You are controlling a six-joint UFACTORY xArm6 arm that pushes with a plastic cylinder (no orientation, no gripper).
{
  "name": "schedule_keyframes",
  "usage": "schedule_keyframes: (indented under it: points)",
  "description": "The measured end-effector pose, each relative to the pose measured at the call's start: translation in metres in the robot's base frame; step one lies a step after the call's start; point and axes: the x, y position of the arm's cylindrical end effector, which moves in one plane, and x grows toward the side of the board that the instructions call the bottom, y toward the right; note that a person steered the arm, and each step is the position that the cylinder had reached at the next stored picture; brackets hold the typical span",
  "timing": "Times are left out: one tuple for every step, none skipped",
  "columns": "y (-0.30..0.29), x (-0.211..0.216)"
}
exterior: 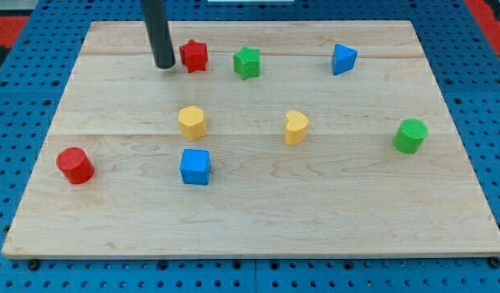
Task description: Move the red star into the green star
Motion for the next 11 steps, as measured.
schedule_keyframes:
  points:
    - [-0.008,-0.007]
    - [-0.009,-0.020]
    - [-0.006,-0.034]
    - [0.017,-0.044]
    - [0.041,-0.045]
    - [0.043,-0.035]
    - [0.032,-0.027]
    - [0.007,-0.015]
    - [0.006,-0.005]
    - [0.031,-0.012]
    - [0.063,-0.028]
